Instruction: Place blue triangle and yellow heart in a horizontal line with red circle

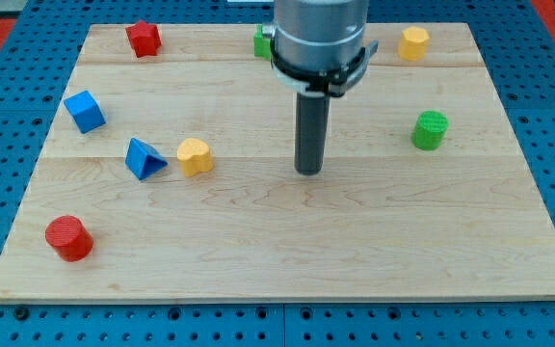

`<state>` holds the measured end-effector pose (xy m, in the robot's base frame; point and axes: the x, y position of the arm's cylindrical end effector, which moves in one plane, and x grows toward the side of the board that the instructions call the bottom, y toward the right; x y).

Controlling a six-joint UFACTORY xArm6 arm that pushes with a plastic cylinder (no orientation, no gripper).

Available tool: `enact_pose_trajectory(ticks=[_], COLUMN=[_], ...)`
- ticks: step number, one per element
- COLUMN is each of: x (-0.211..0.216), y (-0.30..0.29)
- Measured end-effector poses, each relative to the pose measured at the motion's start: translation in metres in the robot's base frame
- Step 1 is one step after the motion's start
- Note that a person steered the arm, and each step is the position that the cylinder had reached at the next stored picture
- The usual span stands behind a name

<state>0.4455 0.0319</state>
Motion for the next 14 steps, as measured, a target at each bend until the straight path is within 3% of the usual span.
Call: enact_pose_trajectory(ticks=[2,3,4,7,9,11,13,14], x=[-0.054,-0.054,-0.050,-0.051,-0.015,0.056,0.084,0.104], y=[-0.126,-0.209,-0.223,-0.223,-0.196,-0.136,-0.207,-0.164])
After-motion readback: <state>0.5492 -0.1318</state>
